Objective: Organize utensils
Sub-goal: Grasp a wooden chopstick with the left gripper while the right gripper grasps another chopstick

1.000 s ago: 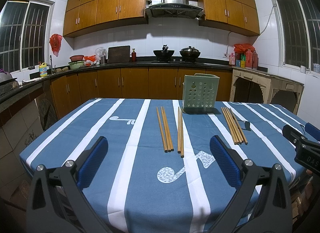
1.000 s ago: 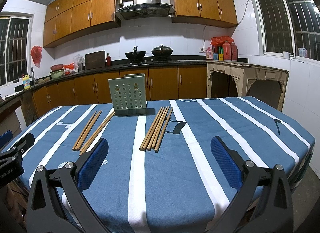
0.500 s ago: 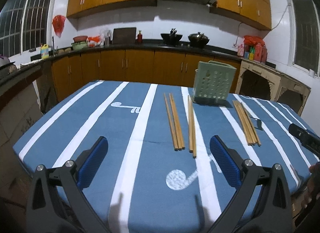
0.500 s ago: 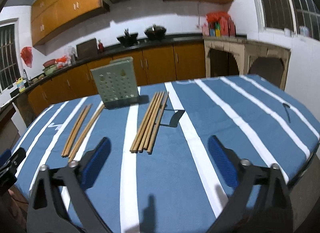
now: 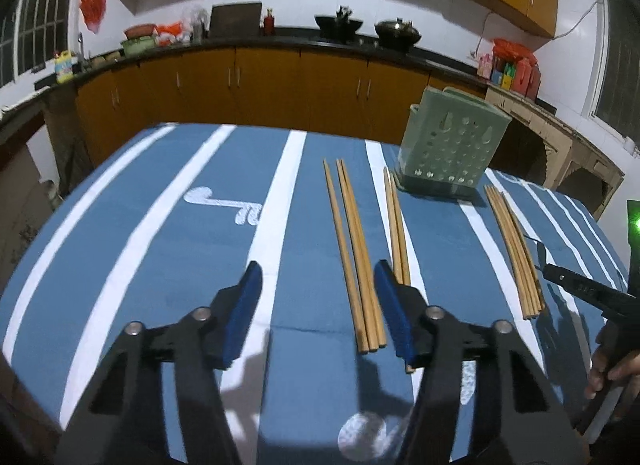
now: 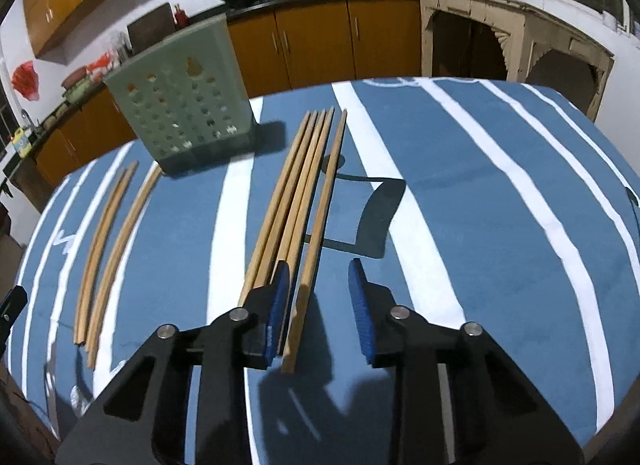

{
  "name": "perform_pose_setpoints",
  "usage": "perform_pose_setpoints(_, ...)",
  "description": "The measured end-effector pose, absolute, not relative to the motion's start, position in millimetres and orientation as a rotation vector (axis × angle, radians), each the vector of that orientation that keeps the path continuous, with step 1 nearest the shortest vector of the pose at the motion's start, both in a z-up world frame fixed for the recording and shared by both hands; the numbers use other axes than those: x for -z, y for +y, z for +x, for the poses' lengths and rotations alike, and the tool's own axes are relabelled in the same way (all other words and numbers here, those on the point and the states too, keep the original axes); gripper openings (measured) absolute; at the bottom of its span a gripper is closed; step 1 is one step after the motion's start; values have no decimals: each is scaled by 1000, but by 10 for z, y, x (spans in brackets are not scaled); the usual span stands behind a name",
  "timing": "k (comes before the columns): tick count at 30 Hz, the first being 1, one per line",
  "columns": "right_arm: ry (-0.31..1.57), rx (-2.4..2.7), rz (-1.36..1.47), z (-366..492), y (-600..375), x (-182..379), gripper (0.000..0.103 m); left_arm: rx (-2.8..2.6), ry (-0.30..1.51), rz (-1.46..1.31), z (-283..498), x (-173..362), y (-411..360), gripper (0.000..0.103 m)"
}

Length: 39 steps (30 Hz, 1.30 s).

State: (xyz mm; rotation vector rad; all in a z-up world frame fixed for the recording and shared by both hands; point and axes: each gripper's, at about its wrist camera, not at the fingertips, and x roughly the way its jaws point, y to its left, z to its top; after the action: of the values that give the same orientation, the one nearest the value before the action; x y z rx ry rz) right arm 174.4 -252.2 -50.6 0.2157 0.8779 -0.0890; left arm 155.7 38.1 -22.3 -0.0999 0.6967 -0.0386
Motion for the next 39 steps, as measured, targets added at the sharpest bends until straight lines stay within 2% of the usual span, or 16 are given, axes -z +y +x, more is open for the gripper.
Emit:
perform_pose_setpoints(7, 905, 91, 154, 1791, -2472, 593, 17, 100, 791, -102, 1832, 386, 343, 34)
perform_pose_setpoints(10, 901, 97, 139, 1765, -2499, 577, 8, 124, 816, -101, 1920, 439, 309, 32)
perform_pose_setpoints(14, 896, 148, 180, 1734, -2692, 557, 8, 158, 852, -99, 2041, 502, 251, 27)
perform_pose_setpoints(19, 896, 139, 188, 1718, -2762, 548, 8, 164, 905, -83, 2169, 613, 221, 16)
perform_pose_setpoints(23, 895, 136, 190, 1755, -2755, 556, 8, 172, 928, -77, 2210, 662, 223, 14)
perform_pose_setpoints(25, 894, 133, 186, 1780, -2733, 558, 8, 175, 936, -64, 2231, 671, 193, 9)
perform_pose_setpoints(39, 887, 132, 209, 1749, -2789, 585, 8, 106, 917, -83, 2338, 670, 467, 8)
